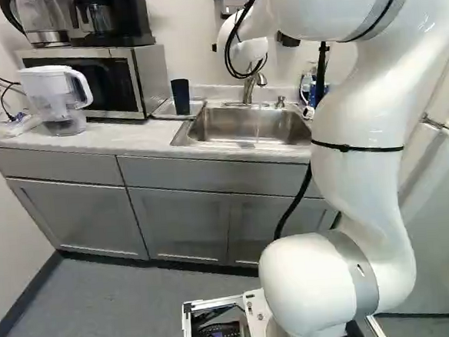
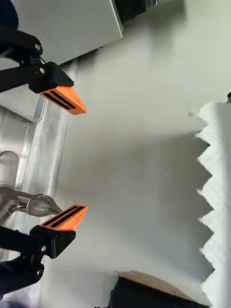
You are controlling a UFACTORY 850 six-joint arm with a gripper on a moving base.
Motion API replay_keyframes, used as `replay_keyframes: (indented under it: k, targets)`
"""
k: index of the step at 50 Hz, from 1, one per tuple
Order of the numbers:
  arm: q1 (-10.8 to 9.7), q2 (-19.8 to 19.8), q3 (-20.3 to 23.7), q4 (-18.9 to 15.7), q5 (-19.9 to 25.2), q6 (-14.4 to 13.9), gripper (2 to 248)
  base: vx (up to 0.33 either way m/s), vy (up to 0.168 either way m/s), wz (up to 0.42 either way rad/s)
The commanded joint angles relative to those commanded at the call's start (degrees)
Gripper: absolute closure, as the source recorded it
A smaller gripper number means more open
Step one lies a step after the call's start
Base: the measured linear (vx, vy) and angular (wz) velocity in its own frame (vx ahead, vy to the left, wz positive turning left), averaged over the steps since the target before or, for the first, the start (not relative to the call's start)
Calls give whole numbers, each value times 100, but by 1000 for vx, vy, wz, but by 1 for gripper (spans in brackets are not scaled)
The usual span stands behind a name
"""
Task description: Rinse the cup and place it in the tray
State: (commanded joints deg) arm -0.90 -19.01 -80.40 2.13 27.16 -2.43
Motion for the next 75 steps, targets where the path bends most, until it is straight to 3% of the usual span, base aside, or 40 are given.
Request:
replay_keyframes:
  k: [20,45,75]
  targets:
    - [-124,-492,-579,0,-230,0,3,0,0,0]
    - [-124,-467,-550,0,-611,0,3,0,0,0]
    - [-134,-126,-145,0,-1048,0,3,0,0,0]
